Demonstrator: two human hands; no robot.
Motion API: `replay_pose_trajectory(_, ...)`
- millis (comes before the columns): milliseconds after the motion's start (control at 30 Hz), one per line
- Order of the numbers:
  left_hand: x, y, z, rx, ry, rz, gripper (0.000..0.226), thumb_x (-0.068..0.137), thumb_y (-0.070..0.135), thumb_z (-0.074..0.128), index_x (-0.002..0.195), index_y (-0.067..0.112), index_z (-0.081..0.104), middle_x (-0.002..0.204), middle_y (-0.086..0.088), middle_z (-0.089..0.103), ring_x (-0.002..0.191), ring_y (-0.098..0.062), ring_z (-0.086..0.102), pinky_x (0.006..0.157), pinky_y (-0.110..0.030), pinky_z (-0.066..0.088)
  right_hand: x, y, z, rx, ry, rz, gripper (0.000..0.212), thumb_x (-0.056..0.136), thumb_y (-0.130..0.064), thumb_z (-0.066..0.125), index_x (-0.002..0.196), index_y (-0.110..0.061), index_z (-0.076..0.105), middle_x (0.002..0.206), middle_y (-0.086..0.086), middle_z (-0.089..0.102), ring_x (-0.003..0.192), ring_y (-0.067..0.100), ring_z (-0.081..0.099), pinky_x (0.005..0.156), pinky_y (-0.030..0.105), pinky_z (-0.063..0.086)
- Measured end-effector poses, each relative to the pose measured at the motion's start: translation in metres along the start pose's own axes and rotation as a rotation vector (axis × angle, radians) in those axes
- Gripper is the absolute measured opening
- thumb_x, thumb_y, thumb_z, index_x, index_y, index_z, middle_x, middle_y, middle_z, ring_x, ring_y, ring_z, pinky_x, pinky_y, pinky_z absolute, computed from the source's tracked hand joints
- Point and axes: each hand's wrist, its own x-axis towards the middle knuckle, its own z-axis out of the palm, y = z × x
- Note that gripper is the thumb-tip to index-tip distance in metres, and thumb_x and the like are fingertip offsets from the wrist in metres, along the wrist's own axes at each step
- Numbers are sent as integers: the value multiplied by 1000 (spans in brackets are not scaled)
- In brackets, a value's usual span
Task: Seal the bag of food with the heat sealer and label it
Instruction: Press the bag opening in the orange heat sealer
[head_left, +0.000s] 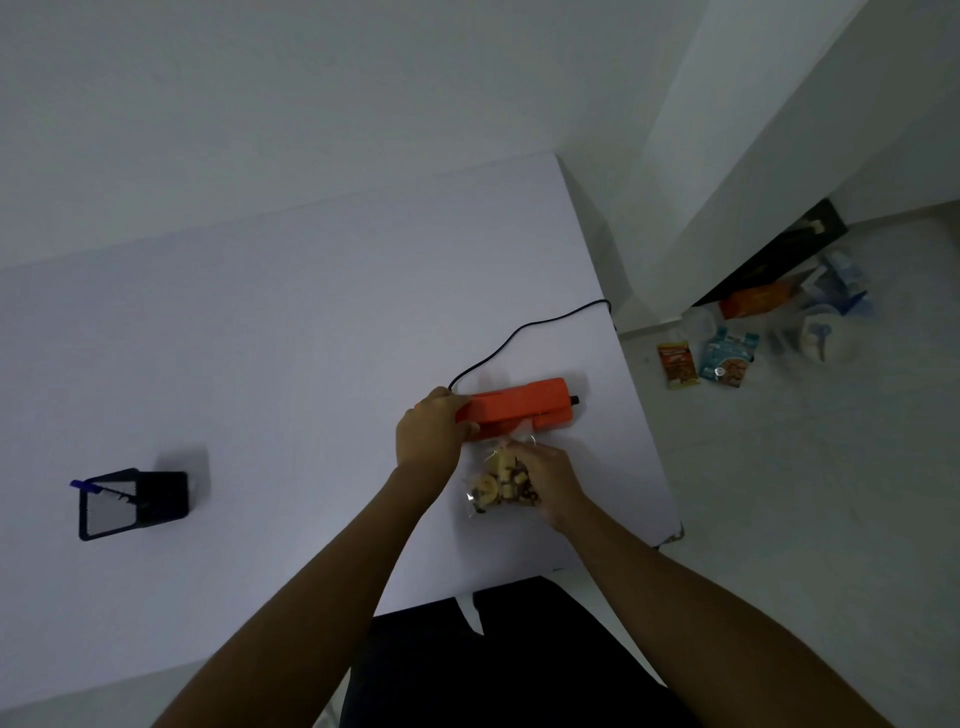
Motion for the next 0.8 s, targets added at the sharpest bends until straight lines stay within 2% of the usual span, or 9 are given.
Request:
replay_pose_trajectory(100,2,1,-2,57,-14,25,25,82,29,70,106,22,70,98,1,64,79,-25,63,66,-29,45,-2,-3,0,10,5,19,43,73,-46,78,93,-8,78,92,16,78,94,41,72,88,56,58)
replay_pose_trajectory(133,2,1,-2,86,-12,38,25,82,29,69,106,22,70,97,1,64,78,-25,63,65,-29,45,-3,-5,1,12,9,25,49,71,-53,78,95,-10,78,91,14,78,92,38,73,89,54,58)
replay_pose_trajectory(233,3,1,-1,140,2,74,23,84,31,68,104,22,70,97,2,64,77,-23,65,63,-29,46,-5,-8,3,14,40,29,86,54,-84,68,99,-11,76,91,11,79,91,31,75,92,47,57)
replay_pose_trajectory(300,4,-1,0,146,4,90,23,85,31,67,106,22,69,100,2,64,80,-23,66,64,-28,45,-5,-10,3,22,68,33,94,56,-91,57,98,-9,75,89,11,79,89,30,75,92,46,57)
replay_pose_trajectory(400,4,-2,0,147,-1,98,26,85,30,66,110,21,68,102,1,64,82,-23,66,66,-28,44,-7,-14,4,71,98,50,87,63,-90,52,101,-15,74,89,10,79,92,30,74,96,50,55)
replay_pose_trajectory(500,5,-2,0,132,-1,87,26,84,30,67,108,21,68,100,1,64,81,-24,65,65,-29,45,-8,-15,3,71,114,45,82,73,-85,50,96,-11,75,88,13,79,90,32,74,95,52,55)
replay_pose_trajectory(600,5,-2,1,134,5,84,24,83,30,69,104,21,69,96,1,63,77,-24,64,61,-28,42,-10,-18,6,74,131,47,81,76,-83,47,90,-9,75,86,15,78,90,35,74,95,51,55)
replay_pose_trajectory(700,3,-3,2,151,23,91,22,83,30,69,103,20,69,95,1,63,75,-26,65,60,-28,43,-11,-19,10,96,156,27,64,85,-75,45,78,-16,68,84,15,75,84,32,71,92,44,53)
replay_pose_trajectory(800,3,-4,2,156,26,95,22,83,30,68,103,20,69,95,1,63,74,-25,64,59,-27,41,-10,-18,13,109,152,39,67,83,-77,47,87,-13,70,92,19,77,88,32,73,91,47,56)
